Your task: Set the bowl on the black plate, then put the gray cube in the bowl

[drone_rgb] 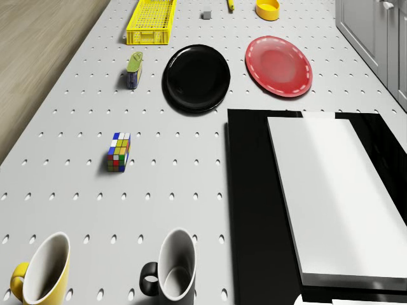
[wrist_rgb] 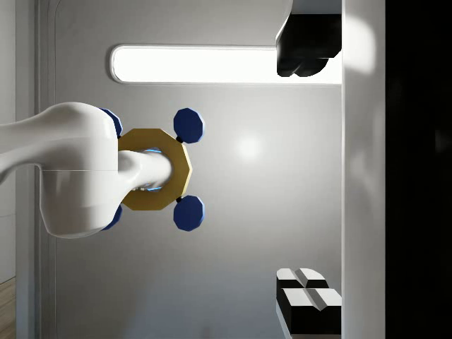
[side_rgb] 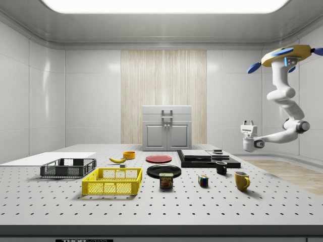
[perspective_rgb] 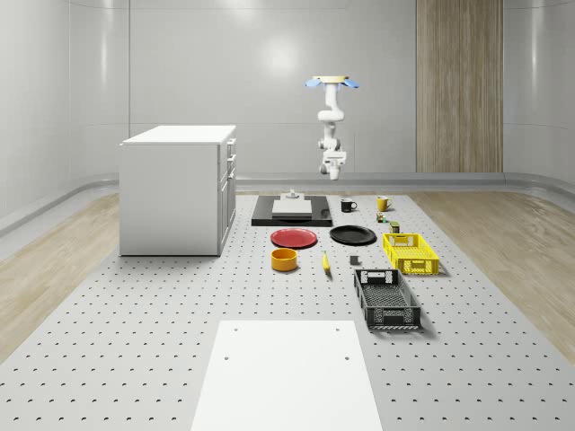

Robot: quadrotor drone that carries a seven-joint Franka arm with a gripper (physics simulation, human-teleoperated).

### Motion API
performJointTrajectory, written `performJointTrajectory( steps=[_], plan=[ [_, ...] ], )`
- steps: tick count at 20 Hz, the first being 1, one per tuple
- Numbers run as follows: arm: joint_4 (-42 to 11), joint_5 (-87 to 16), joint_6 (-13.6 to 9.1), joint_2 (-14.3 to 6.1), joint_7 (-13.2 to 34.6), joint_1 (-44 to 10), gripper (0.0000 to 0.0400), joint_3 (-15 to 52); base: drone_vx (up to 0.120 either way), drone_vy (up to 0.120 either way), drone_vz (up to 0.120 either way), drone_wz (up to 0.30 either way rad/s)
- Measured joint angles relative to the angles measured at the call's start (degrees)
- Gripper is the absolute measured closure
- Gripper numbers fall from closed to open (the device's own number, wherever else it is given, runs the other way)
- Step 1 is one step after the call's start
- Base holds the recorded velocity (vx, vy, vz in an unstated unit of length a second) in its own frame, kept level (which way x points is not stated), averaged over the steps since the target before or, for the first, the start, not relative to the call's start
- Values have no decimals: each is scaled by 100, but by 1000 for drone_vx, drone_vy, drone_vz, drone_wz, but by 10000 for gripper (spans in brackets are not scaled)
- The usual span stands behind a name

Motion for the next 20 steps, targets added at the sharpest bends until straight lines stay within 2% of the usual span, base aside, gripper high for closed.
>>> performJointTrajectory(
  steps=[20],
  plan=[
    [-15,-12,61,-41,-3,-15,0,18,120,-120,0,0]
  ],
)
